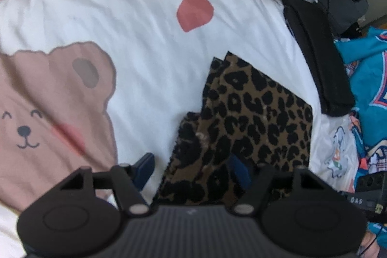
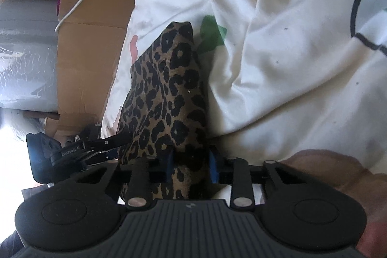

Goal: Fold clothes
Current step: 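Grasp the folded pants edge with the right tool while the left tool grasps beside it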

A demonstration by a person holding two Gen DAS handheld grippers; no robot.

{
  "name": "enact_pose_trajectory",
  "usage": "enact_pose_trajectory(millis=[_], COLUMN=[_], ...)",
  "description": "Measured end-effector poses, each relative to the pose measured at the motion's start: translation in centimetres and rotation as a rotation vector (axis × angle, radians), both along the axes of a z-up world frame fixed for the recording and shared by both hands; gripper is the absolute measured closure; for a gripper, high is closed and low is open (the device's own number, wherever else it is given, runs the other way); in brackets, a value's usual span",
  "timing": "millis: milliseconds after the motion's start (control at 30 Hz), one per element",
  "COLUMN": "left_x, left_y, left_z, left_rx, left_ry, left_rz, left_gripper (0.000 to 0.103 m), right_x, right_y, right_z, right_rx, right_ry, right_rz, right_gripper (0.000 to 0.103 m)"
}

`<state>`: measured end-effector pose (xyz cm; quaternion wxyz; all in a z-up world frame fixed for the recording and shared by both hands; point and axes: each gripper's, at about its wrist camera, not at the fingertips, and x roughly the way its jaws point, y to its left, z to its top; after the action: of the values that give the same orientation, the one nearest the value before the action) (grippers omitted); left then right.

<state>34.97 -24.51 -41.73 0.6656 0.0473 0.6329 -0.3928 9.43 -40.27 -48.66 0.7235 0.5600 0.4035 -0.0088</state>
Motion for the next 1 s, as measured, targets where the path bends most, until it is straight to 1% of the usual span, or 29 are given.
enact_pose_trajectory(millis=[67,100,133,200,267,333,367,433,467,500,567,633,700,833,900,933,1000], left_x=[-0.1,-0.3,-0.4,-0.4,-0.2,-0.2,-0.1,0.0,0.1,0.3,0.2,0.2,0.6,1.5,1.4,1.2,0.8], left_y=[0.0,-0.1,-0.1,0.2,0.9,1.1,1.1,1.0,0.9,0.8,0.2,-0.4,-0.8,-1.5,-1.9,-2.1,-2.5], left_z=[0.0,0.2,0.5,1.0,1.6,1.8,1.8,1.7,1.5,1.2,0.5,0.1,-0.2,-0.7,-0.7,-0.8,-1.1], left_rx=[-0.02,-0.02,-0.021,-0.028,-0.049,-0.055,-0.055,-0.057,-0.059,-0.059,-0.027,-0.003,-0.011,-0.014,-0.02,-0.026,-0.025], left_ry=[-0.001,-0.017,-0.034,-0.048,-0.039,-0.039,-0.038,-0.029,-0.017,-0.002,0.0,-0.008,-0.012,0.041,0.052,0.061,0.065], left_rz=[-0.003,-0.012,-0.02,-0.014,0.001,0.0,-0.003,0.001,0.012,0.015,-0.036,-0.099,-0.147,-0.148,-0.155,-0.154,-0.143], left_gripper=[0.048,0.052,0.055,0.068,0.074,0.076,0.076,0.07,0.059,0.044,0.035,0.032,0.03,0.032,0.039,0.041,0.038], right_x=[0.2,0.2,0.0,-0.3,-0.6,-0.5,-0.5,-0.3,-0.2,-0.1,-0.1,0.1,0.4,1.3,1.6,1.7,1.8], right_y=[0.1,0.1,0.0,0.2,0.5,0.6,0.6,0.2,0.0,-0.4,-1.2,-1.8,-2.0,-1.5,-0.8,-0.4,0.0], right_z=[0.0,0.1,0.0,0.3,0.6,0.8,0.8,0.8,0.6,0.6,0.3,-0.2,-0.4,-0.2,-0.2,-0.2,-0.1], right_rx=[0.001,0.002,0.024,0.032,0.02,-0.003,-0.015,-0.044,-0.05,-0.051,-0.019,0.014,0.018,-0.014,-0.028,-0.04,-0.076], right_ry=[-0.003,-0.006,-0.006,-0.02,-0.036,-0.051,-0.057,-0.038,-0.032,-0.033,-0.046,-0.045,-0.041,-0.023,-0.015,-0.01,-0.004], right_rz=[0.005,0.003,-0.019,-0.043,-0.054,-0.041,-0.031,-0.014,-0.016,-0.024,-0.045,-0.054,-0.045,0.013,0.043,0.057,0.065], right_gripper=[0.082,0.088,0.094,0.095,0.095,0.095,0.094,0.082,0.076,0.063,0.061,0.061,0.062,0.061,0.061,0.061,0.06])
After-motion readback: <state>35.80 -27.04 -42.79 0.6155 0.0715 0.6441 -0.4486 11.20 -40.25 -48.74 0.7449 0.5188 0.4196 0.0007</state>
